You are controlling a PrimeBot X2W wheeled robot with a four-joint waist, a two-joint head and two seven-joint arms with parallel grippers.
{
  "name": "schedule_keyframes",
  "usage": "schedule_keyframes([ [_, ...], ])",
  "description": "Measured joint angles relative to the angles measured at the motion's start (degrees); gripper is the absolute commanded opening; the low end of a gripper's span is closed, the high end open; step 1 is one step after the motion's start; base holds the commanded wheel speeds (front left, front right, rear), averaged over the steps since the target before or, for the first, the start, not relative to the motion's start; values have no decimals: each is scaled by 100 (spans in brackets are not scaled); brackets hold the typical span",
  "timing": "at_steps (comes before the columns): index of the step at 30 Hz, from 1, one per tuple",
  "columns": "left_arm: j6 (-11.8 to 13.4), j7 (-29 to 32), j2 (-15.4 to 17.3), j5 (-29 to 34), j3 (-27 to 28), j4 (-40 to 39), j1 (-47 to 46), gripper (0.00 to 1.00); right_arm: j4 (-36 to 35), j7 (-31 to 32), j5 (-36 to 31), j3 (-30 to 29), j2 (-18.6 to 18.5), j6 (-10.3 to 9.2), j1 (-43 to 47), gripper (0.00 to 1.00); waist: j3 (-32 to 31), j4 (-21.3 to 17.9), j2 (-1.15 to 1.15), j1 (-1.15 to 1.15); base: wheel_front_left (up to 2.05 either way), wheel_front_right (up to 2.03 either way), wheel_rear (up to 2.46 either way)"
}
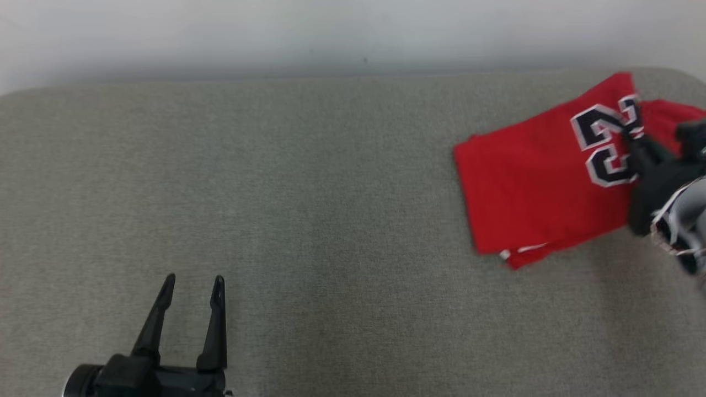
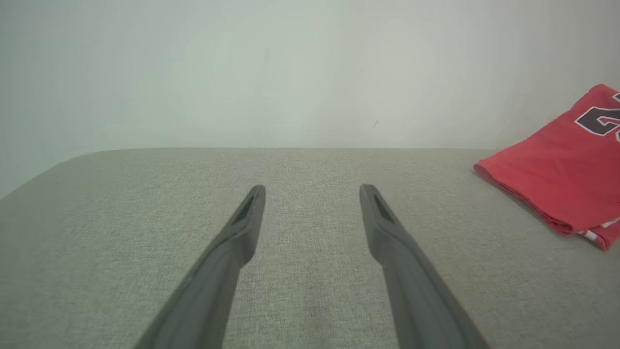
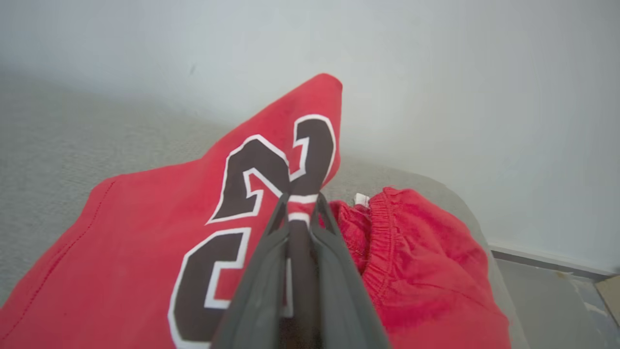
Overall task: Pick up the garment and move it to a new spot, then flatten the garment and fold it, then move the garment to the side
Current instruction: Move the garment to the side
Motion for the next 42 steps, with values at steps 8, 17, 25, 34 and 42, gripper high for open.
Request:
schedule_keyframes([
  [8, 0, 0, 178, 121, -131, -171, -263, 100, 69, 127, -53, 213, -664, 0, -826, 0, 493, -297, 0, 0, 0, 0, 0],
  [17, 0, 0, 393, 171, -92, -522, -457, 100, 448, 118, -112, 419, -1189, 0, -1530, 0, 919, -538, 0, 0, 0, 0, 0],
  [25, 0, 0, 549, 227, -60, -708, -615, 100, 982, -10, -233, 460, -1268, 0, -2028, 0, 1341, -609, 0, 0, 0, 0, 0],
  [34, 0, 0, 571, 232, 16, -711, -673, 100, 1641, 70, -312, 653, -1090, 0, -2142, 20, 1453, -570, 0, -1, 0, 0, 0],
  [42, 0, 0, 465, 236, 115, -717, -577, 100, 1971, 38, -566, 728, -1083, 0, -2386, 100, 1314, -521, 0, -1, 0, 0, 0],
])
